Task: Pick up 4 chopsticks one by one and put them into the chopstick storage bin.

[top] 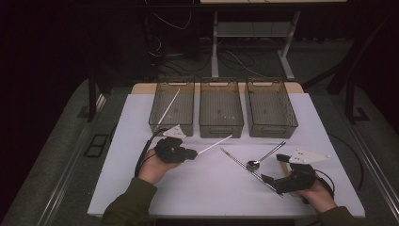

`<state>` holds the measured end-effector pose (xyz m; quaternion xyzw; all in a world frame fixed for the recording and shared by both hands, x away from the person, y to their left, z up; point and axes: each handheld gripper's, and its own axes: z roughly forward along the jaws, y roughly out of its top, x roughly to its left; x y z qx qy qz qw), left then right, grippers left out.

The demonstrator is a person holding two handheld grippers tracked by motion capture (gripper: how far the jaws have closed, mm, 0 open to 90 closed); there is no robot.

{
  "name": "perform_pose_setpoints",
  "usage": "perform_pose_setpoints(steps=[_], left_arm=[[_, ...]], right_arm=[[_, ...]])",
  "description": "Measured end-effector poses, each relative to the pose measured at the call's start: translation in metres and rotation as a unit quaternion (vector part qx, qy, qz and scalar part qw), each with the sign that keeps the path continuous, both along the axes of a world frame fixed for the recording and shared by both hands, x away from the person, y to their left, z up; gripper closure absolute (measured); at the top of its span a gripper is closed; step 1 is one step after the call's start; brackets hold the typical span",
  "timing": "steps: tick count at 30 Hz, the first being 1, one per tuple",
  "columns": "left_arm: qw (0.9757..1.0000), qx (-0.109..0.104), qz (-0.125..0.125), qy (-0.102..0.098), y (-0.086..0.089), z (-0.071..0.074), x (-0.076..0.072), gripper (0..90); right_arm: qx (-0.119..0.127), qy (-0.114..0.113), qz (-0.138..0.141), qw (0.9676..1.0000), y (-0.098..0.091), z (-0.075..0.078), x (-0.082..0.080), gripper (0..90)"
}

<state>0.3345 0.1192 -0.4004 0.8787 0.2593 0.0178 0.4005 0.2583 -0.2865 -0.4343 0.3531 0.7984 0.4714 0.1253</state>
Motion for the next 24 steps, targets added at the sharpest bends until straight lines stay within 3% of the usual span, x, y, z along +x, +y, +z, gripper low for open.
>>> perform_pose_setpoints(steps=[13, 24], left_arm=[[0.9999, -0.013, 0.007, -0.007, 0.012, 0.007, 0.001, 84.3], [0.9991, -0.024, 0.033, -0.014, 0.028, 0.012, 0.004, 84.3]], right_arm=[[0.001, 0.0, 0.011, 0.9999, 0.003, 0.0, 0.003, 0.8], [-0.002, 0.002, 0.012, 0.9999, 0.004, -0.001, 0.001, 0.9]])
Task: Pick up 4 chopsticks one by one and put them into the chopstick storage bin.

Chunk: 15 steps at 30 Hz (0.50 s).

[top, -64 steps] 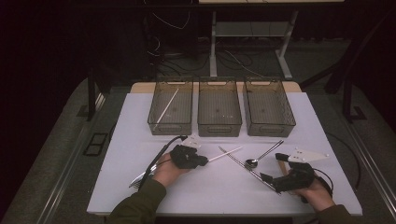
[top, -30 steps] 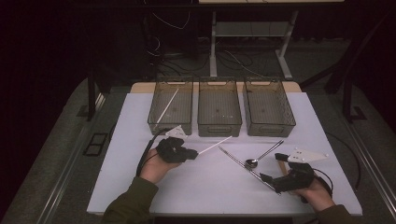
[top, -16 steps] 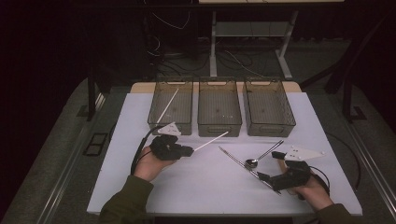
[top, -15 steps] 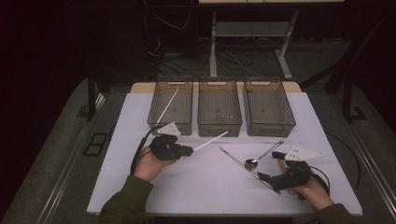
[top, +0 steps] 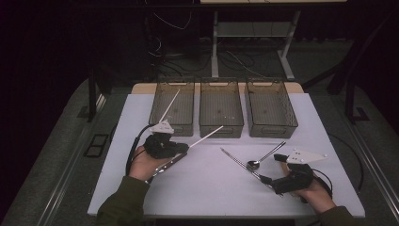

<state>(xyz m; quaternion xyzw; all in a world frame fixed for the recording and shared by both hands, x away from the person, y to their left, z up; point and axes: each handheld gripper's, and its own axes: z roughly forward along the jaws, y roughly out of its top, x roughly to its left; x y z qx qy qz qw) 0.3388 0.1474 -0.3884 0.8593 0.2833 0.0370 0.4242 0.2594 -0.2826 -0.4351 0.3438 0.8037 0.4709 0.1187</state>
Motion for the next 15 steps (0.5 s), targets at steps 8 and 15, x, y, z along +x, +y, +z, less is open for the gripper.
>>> perform_pose_setpoints(steps=[8, 15], left_arm=[[0.9996, -0.003, 0.028, -0.007, 0.012, 0.002, 0.002, 84.3], [0.9987, -0.004, 0.049, -0.011, 0.021, 0.003, 0.004, 84.3]], right_arm=[[0.0, 0.0, 0.0, 1.0, 0.0, 0.0, 0.0, 0.9], [0.0, 0.0, 0.0, 1.0, 0.0, 0.0, 0.0, 0.9]])
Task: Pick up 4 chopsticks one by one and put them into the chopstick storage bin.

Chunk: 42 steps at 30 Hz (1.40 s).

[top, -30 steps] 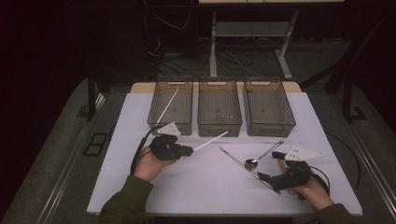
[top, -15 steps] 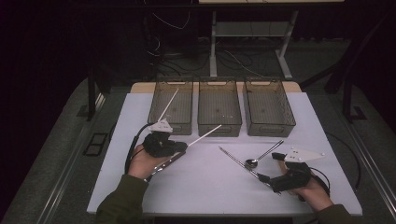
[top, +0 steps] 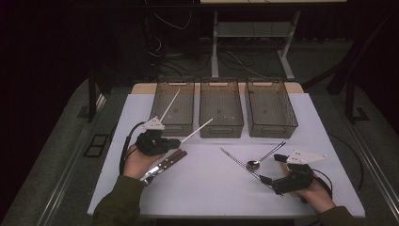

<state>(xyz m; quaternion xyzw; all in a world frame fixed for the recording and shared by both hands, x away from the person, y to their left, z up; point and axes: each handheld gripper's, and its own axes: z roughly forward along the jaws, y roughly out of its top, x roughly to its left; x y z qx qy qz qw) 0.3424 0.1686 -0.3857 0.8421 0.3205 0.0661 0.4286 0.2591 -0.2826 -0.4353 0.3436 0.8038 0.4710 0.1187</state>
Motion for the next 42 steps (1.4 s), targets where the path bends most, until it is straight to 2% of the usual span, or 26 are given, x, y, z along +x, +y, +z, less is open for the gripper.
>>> perform_pose_setpoints(steps=[10, 17, 22, 37, 39, 42], left_arm=[[0.9994, -0.003, 0.032, -0.009, 0.013, 0.001, 0.002, 84.3], [0.998, -0.001, 0.06, -0.019, 0.019, 0.003, 0.005, 84.2], [0.996, -0.006, 0.085, -0.027, 0.024, 0.006, 0.016, 84.3], [0.9936, 0.0, 0.108, -0.033, 0.025, 0.025, 0.055, 84.2], [0.9932, -0.003, 0.112, -0.03, 0.024, 0.026, 0.061, 84.3], [0.9931, 0.004, 0.114, -0.029, 0.021, 0.029, 0.069, 84.2]], right_arm=[[0.0, 0.0, -0.001, 1.0, 0.0, 0.0, 0.0, 0.9], [-0.001, 0.001, -0.001, 1.0, 0.0, 0.0, 0.0, 0.9], [0.002, 0.0, -0.007, 1.0, -0.002, -0.001, 0.002, 0.9], [0.005, 0.003, -0.011, 0.9999, -0.003, -0.001, 0.002, 0.9], [0.005, 0.003, -0.011, 0.9999, -0.003, -0.001, 0.002, 0.8], [0.005, 0.004, -0.011, 0.9999, -0.003, -0.001, 0.002, 0.8]])
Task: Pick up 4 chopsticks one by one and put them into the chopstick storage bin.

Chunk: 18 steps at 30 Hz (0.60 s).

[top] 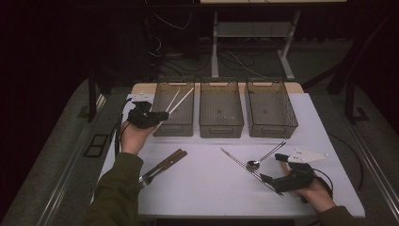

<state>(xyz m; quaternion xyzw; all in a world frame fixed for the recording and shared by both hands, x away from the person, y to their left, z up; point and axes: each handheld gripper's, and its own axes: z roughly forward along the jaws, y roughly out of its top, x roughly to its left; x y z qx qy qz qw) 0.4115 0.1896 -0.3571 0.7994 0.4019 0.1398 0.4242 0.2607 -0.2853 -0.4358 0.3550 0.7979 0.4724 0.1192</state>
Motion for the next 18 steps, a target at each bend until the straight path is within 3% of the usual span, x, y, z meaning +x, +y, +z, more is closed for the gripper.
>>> perform_pose_setpoints(steps=[18], left_arm=[[0.9992, 0.011, 0.039, 0.003, -0.017, 0.002, 0.052, 84.3]], right_arm=[[0.005, -0.001, -0.001, 1.0, -0.002, 0.001, -0.001, 0.9]])
